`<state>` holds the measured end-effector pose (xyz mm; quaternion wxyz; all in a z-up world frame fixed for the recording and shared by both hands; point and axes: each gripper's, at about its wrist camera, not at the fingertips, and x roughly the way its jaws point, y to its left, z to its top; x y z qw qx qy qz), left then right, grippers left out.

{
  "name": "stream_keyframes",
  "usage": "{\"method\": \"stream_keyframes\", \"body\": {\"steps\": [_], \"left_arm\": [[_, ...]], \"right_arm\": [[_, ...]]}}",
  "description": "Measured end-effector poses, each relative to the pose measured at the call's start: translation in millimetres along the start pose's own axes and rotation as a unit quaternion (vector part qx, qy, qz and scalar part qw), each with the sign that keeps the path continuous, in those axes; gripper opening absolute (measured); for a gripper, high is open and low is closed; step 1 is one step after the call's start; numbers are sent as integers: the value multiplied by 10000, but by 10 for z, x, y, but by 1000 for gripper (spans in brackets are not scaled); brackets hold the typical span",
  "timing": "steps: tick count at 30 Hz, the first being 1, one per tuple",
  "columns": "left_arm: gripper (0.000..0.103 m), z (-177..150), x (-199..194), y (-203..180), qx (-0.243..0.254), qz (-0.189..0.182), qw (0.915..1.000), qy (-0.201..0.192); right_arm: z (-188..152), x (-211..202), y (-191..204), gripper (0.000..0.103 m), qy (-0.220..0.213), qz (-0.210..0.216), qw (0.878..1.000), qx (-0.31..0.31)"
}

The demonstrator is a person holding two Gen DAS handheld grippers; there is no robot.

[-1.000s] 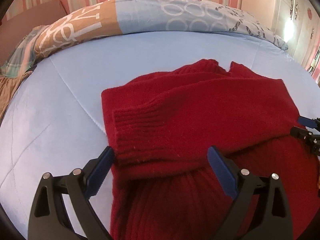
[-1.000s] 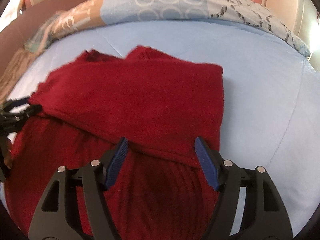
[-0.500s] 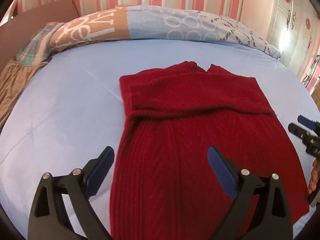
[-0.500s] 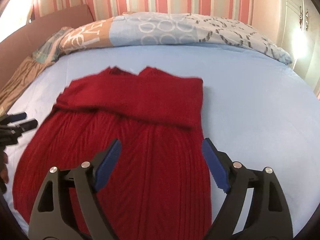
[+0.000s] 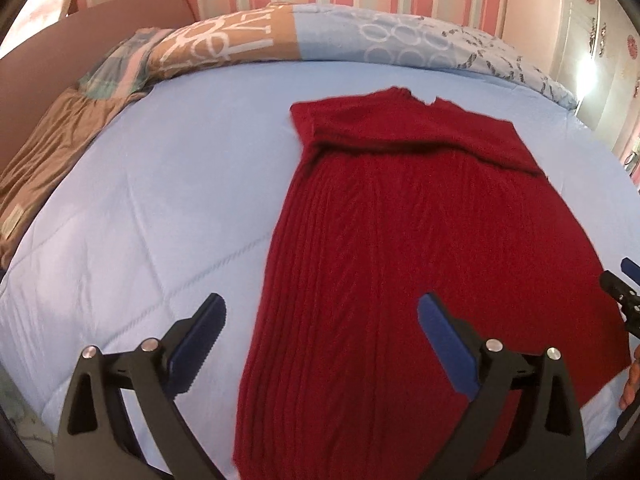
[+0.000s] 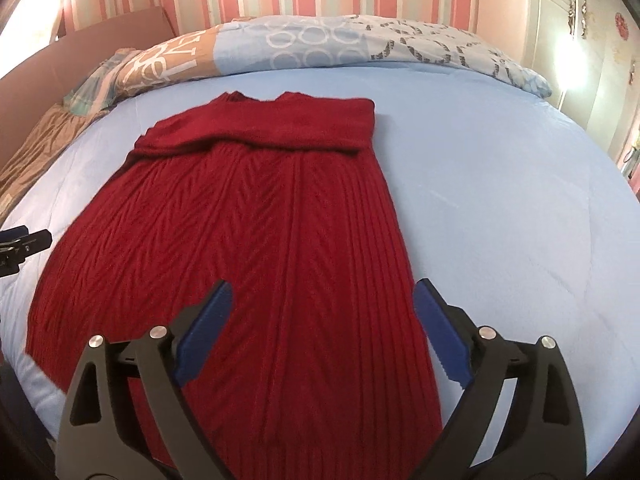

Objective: Fold small clothes
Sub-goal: 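Grasp the sweater hem with the left tool while the right tool grasps the hem too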

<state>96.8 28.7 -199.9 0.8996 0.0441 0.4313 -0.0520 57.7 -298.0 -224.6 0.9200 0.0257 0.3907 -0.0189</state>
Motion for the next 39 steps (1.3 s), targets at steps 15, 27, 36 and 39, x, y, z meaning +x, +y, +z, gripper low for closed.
{"method": "stream_keyframes", "body": {"steps": [15,27,36,39], "left_arm": [[97,-715,-170,60,200,129,9996,165],[97,-1039,-132,193,22,-280,9984,490],[97,-1140,-108,158,29,-565,9963,640],[90,-1137,-102,154,73,-581,9959,689]], "right_arm": [[-631,-437,-70,92,100,-111,9999,-48],[-636,-504,31,92,-45,-99,9999,-129],[-729,-526,-28,92,19,-214,9997,-113],[-743,-524,-76,92,50,-263,9996,-64]]}}
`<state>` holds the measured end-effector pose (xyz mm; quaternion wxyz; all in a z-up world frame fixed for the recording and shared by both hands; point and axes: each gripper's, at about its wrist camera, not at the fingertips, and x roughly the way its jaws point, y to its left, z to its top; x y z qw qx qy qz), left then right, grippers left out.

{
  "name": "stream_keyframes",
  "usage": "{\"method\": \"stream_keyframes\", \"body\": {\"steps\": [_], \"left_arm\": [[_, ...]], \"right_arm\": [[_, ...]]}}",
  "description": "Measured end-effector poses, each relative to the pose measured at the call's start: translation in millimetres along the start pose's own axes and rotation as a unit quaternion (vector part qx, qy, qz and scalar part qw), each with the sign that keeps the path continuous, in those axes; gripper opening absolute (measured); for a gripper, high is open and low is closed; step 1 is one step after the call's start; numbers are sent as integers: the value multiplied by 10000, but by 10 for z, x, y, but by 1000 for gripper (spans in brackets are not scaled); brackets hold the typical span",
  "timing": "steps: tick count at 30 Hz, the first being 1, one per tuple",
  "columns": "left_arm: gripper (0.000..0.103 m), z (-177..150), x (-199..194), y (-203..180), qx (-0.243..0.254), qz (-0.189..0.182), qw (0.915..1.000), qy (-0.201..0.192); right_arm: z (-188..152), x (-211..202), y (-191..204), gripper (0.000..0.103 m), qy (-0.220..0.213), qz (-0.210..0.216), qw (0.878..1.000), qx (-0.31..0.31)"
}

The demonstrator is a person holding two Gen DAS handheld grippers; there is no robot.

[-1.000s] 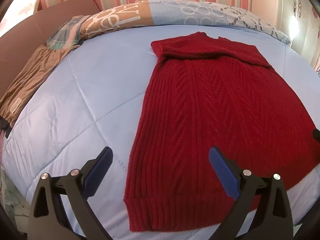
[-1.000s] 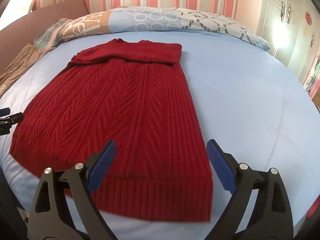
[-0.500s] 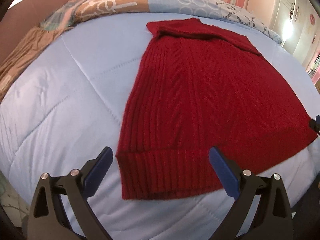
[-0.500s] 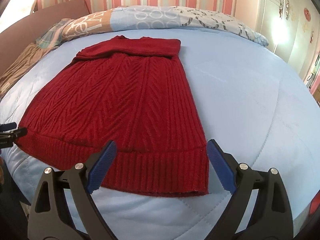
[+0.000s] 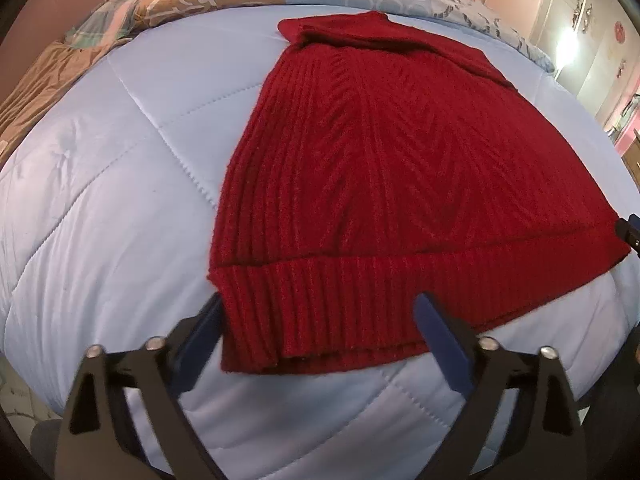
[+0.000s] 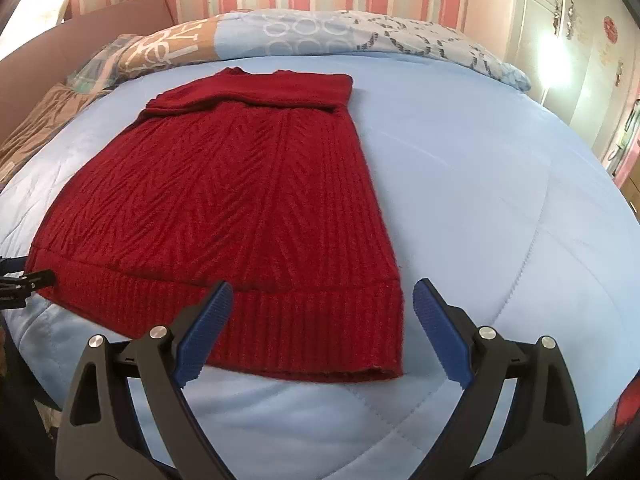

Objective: Fold small clothes
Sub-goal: 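Grasp the sweater hem with the left tool while the right tool grasps the hem too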

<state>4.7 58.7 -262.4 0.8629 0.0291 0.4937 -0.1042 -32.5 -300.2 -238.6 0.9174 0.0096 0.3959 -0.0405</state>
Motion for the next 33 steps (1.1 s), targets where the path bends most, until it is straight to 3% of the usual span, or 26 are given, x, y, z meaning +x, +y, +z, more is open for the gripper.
{"method": "stream_keyframes", "body": {"steps": [5,7,10,14,23,26,29,31,33], "left_arm": [[71,44,-6,13,-63,-60,10000,49],[52,52,-3,10,-36,-97,9999,71],[35,64,-14,-63,101,-124,9998,93],[24,56,-34,-197,364,18,9993,48],[24,119,32,-152,194,-189,9995,165],[26,124,24,-141,167,-226,9994,184],[27,138,31,-88,82,-346,9992,199],[29,151,33,-55,-34,-456,9987,205],[36,165,25,-25,-125,-519,9984,203]], "right_arm": [[-17,15,-64,92,55,-41,9999,114],[-35,29,-86,92,113,-43,9998,147],[-77,27,-95,92,204,-63,9997,115],[-136,0,-101,92,285,-50,9995,89],[-224,-1,-243,92,414,55,9983,401],[-177,36,-324,91,403,276,9967,643],[-122,174,-335,72,668,360,9946,714],[-107,261,-309,52,867,480,9927,686],[-107,265,-256,44,879,462,9933,584]]}}
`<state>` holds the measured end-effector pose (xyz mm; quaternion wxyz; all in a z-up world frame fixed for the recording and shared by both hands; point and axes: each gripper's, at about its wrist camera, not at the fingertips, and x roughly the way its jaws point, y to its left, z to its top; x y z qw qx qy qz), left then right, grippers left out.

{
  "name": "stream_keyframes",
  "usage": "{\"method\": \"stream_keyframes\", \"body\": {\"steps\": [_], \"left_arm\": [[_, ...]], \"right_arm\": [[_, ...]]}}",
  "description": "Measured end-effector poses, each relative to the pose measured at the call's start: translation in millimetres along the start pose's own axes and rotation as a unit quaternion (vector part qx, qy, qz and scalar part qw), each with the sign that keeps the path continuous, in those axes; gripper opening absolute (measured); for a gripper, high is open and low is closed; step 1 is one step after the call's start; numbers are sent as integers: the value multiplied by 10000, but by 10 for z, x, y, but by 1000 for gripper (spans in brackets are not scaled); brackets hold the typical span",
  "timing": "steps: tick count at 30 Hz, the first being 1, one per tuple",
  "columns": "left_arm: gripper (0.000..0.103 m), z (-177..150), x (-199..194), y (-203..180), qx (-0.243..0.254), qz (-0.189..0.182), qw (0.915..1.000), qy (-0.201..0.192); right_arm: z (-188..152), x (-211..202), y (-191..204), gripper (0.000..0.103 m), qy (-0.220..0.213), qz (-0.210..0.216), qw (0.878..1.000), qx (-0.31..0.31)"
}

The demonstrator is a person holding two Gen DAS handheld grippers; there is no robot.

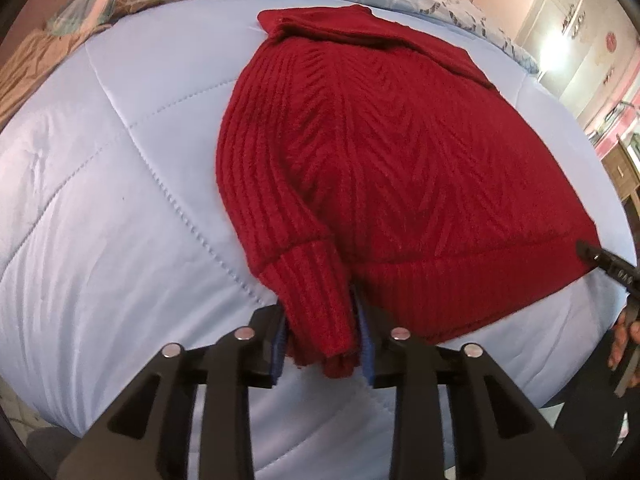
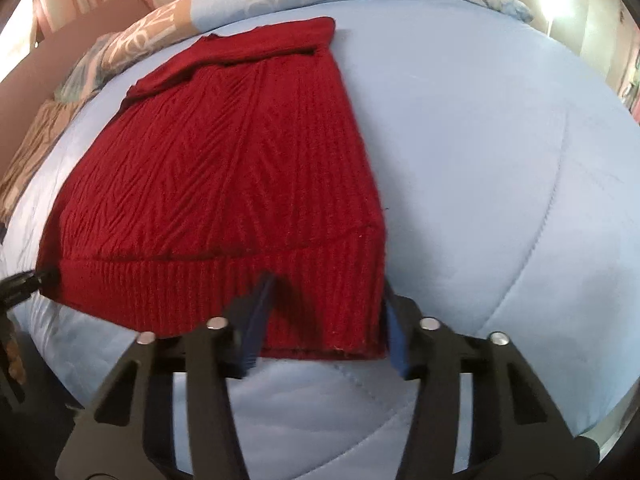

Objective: Fold small clothes
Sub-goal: 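Grasp the sweater hem with the left tool while the right tool grasps the hem too, then lift the hem with both tools and fold it over toward the collar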

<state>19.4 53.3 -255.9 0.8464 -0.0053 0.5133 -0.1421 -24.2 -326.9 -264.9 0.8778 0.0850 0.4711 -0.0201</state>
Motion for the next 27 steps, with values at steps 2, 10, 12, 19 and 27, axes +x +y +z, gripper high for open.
{"method": "stream_keyframes", "body": {"steps": [2,10,12,19,27], "left_arm": [[57,9,-19,22,-49,-35,10000,-37],[27,56,20,8,35,-278,9996,72],[23,59,21,-18,98,-264,9996,80],[16,97,2,-18,249,-362,9990,76],[16,263,-224,-217,869,140,9948,-504]], "right_arm": [[-10,17,39,39,48,-66,9999,-94],[22,-34,89,17,102,42,9992,-378],[38,-45,86,15,120,83,9992,-372],[123,-140,118,9,16,217,9988,-440],[390,-350,306,9,-416,376,9958,-731]]}}
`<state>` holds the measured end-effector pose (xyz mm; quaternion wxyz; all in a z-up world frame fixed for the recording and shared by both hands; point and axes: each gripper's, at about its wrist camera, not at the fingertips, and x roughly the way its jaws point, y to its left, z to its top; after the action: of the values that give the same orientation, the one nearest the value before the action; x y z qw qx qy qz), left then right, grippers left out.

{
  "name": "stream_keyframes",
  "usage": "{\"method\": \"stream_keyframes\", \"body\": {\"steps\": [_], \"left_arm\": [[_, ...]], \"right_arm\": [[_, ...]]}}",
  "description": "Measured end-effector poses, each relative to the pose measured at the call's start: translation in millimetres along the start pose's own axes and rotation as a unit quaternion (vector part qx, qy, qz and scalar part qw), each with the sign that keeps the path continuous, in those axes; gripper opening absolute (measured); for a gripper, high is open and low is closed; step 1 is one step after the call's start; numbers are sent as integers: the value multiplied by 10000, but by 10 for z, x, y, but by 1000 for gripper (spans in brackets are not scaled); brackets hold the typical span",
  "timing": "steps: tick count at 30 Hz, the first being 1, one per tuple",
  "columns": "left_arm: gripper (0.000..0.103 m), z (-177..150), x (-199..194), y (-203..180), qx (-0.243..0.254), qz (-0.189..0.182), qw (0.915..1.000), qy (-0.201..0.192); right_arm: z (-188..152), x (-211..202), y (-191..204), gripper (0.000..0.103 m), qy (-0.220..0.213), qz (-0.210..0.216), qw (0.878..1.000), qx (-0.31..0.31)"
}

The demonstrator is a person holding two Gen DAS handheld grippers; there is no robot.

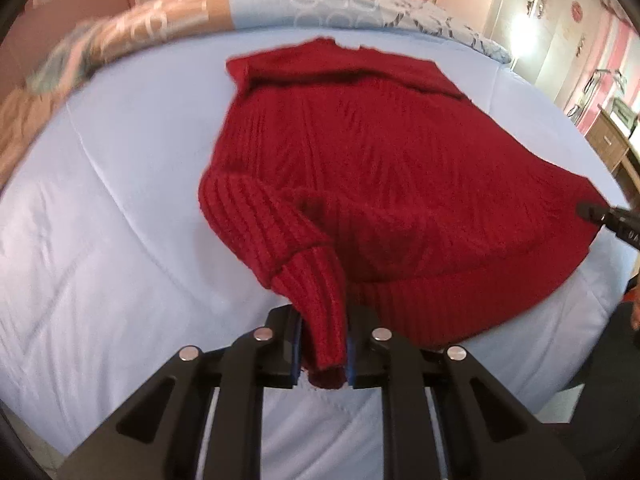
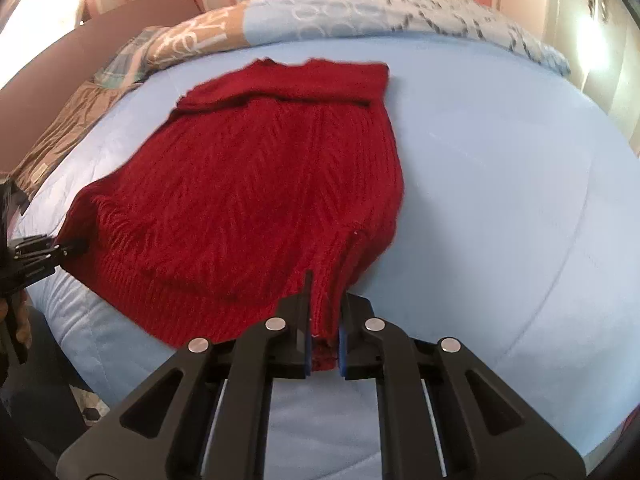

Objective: Fold small clothes
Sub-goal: 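Lift the hem with both tools and fold it over toward the collar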

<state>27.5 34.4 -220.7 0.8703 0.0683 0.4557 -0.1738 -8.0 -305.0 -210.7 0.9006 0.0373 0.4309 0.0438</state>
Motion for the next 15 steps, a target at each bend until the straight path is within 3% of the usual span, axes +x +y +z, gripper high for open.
{"method": "stream_keyframes", "body": {"steps": [10,15], "left_arm": [[16,659,70,74,77,298,9968,-743],[16,1104,55,346,-307,302,9917,-1210]], "right_arm": [[710,96,5,9,-664,54,9975,-231],[1143,123,-127,9,-1107,-34,9937,-178]]}}
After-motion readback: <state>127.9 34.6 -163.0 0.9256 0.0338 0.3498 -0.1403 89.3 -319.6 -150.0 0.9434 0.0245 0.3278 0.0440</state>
